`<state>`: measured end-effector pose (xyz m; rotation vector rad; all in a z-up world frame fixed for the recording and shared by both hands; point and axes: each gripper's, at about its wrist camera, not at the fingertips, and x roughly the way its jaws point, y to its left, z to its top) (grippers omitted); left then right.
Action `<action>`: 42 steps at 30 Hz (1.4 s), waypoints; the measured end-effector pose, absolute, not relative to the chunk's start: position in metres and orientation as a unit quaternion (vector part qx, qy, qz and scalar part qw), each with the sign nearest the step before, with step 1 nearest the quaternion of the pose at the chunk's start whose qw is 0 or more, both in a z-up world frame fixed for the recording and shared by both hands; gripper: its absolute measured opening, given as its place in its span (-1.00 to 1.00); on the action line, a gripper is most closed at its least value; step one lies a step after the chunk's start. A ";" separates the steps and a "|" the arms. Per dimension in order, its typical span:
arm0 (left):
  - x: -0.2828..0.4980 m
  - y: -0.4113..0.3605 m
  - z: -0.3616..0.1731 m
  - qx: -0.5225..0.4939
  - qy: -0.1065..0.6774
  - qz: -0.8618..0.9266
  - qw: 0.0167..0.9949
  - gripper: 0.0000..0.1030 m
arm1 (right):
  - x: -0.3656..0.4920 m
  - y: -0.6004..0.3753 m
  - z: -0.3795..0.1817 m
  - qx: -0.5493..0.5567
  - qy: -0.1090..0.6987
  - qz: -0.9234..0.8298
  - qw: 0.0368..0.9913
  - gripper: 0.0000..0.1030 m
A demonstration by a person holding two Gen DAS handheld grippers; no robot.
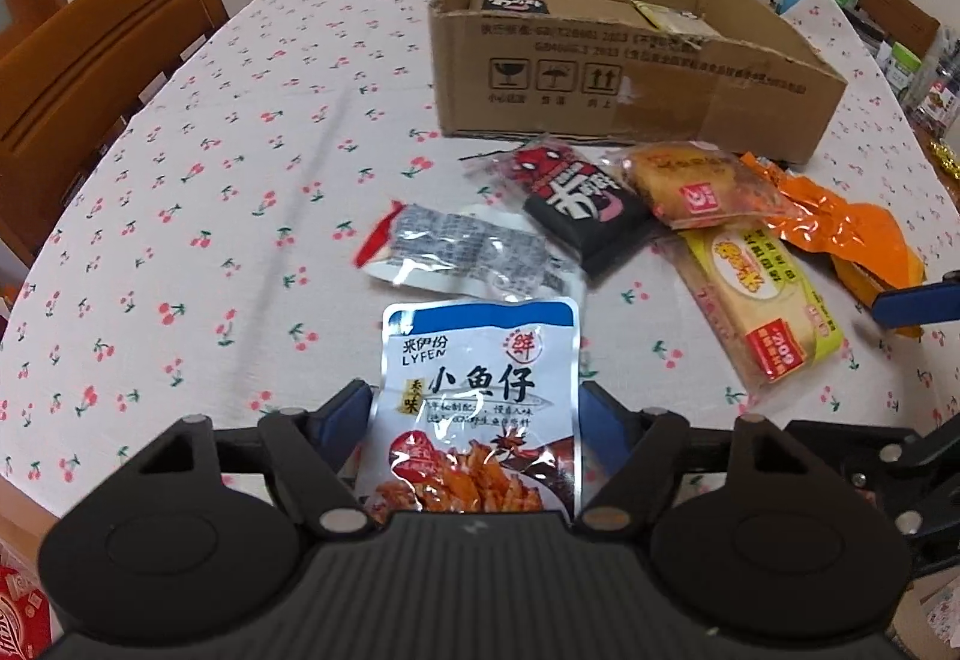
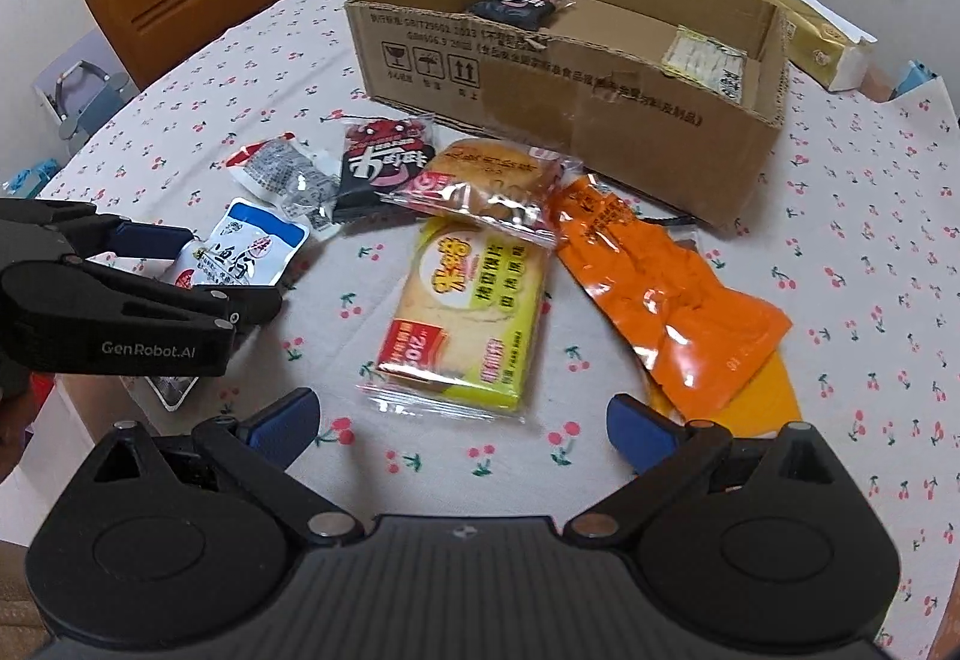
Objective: Organize snacks
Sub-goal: 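Grasp the yellow cracker pack with the right tool while the left tool holds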
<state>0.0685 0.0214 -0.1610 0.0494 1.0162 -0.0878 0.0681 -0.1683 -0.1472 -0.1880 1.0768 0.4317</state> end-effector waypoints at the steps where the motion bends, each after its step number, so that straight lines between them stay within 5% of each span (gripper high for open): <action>1: 0.069 0.025 -0.160 0.024 0.486 -0.042 0.873 0.44 | 0.069 -0.166 -0.148 -0.091 0.508 0.203 0.832 1.00; 17: 0.079 0.055 -0.157 0.040 0.506 -0.085 0.858 0.44 | 0.103 -0.131 -0.170 -0.103 0.495 0.160 0.848 0.78; 25: 0.086 0.059 -0.152 0.054 0.516 -0.123 0.846 0.44 | 0.110 -0.133 -0.164 -0.088 0.497 0.133 0.853 0.19; 42: 0.096 0.048 -0.106 0.118 0.524 -0.232 0.811 0.44 | 0.077 -0.165 -0.130 -0.101 0.545 0.116 0.824 0.18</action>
